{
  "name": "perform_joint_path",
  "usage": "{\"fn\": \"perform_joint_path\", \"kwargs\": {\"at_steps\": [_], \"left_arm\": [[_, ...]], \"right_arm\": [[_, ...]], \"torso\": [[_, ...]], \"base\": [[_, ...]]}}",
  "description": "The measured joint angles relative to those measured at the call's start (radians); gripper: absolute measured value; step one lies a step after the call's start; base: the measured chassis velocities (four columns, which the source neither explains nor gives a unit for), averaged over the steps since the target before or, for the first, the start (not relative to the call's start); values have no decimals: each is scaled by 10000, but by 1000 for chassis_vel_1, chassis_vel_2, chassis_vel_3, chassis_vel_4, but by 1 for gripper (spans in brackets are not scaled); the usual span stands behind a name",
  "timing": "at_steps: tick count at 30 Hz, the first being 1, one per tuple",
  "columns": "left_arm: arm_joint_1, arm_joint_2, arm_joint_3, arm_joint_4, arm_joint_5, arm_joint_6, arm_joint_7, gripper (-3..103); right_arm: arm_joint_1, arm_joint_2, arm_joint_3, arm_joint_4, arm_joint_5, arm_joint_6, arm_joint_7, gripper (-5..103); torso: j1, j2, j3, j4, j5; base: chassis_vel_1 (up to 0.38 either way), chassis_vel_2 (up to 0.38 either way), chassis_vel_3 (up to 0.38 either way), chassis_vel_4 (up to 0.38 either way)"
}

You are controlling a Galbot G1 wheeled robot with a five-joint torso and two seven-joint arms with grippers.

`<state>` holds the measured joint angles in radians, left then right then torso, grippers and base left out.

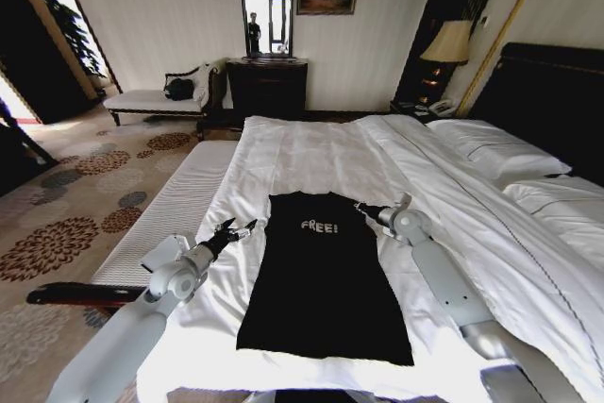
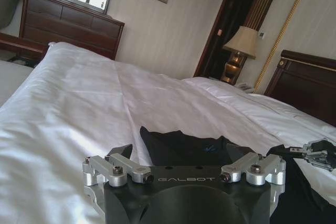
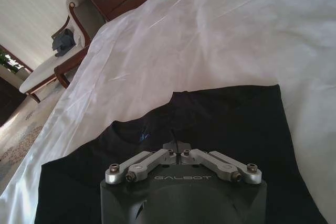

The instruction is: Fold the clothes on the bed.

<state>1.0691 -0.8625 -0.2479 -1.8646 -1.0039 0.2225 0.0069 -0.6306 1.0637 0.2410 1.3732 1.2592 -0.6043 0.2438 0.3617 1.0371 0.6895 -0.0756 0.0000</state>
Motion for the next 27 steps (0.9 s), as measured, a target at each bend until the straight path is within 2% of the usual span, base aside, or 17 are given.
{"fn": "perform_joint_path", "kwargs": {"at_steps": [4, 10, 20, 21, 23, 25, 26, 27], "left_arm": [[1, 54, -8, 7, -17, 3, 0, 100], [21, 80, -30, 42, -26, 4, 0, 100], [31, 55, -11, -4, -23, 4, 0, 100], [37, 56, -11, -10, -19, 5, 0, 100], [46, 56, -11, -23, -11, 4, 0, 100], [73, 57, -18, -83, 18, 7, 0, 100], [73, 57, -18, -83, 18, 7, 0, 100], [105, 57, -27, -160, 56, 30, 0, 100]], "right_arm": [[173, 307, -182, -334, -163, 69, 7, 0], [153, 357, -324, -569, -392, 110, -80, 0], [-299, 67, -742, -321, -1136, 190, -430, -2], [-326, 45, -777, -298, -1217, 224, -480, 3], [-362, 21, -821, -267, -1336, 279, -549, 3], [-469, -47, -928, -153, -1680, 372, -751, 14], [-469, -47, -928, -153, -1680, 372, -751, 14], [-594, -120, -1028, -14, -1995, 522, -915, 25]], "torso": [[0, 0, 0, 3, -1], [0, 1, 0, -1, -1], [0, 1, -1, -1, 1], [0, 1, 0, -1, 1], [0, 1, 0, -1, 1], [0, 1, 0, 1, 1], [0, 1, 0, 1, 1], [0, 1, 0, 2, 0]], "base": [[0, 0, 0, 0], [0, 0, 0, 0], [0, 0, 0, 0], [0, 0, 0, 0], [0, 0, 0, 0], [0, 0, 0, 0], [0, 0, 0, 0], [0, 0, 0, 0]]}}
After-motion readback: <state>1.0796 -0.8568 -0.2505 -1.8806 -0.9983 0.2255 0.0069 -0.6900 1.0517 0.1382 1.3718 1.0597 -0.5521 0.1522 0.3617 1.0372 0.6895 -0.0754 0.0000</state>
